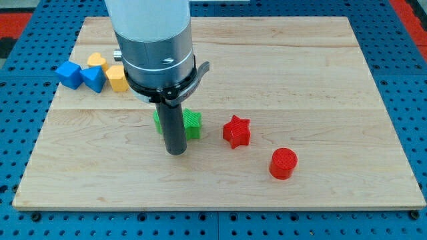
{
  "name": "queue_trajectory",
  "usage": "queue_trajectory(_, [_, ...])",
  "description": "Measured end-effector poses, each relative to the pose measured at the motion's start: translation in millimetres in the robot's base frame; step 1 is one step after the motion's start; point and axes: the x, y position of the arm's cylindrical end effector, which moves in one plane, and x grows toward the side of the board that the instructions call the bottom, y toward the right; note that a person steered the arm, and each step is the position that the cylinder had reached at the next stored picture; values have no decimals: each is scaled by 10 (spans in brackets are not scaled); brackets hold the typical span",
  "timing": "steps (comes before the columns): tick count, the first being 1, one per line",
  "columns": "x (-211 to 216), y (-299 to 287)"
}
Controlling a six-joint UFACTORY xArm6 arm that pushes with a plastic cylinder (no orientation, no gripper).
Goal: Push the green circle into the green star
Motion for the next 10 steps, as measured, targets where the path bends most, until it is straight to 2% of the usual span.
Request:
queue_trajectory(1, [0,-166])
queue_trajectory(2, [-192,-770])
queue_trajectory(3, [-402,-941])
queue_trajectory(4, [-761,-891])
queue_trajectory(5, [-1028,-503])
queue_trajectory(7, [-612,-349])
queue_trajectory(9, [-571,-359])
queue_trajectory(10, [-617,-105])
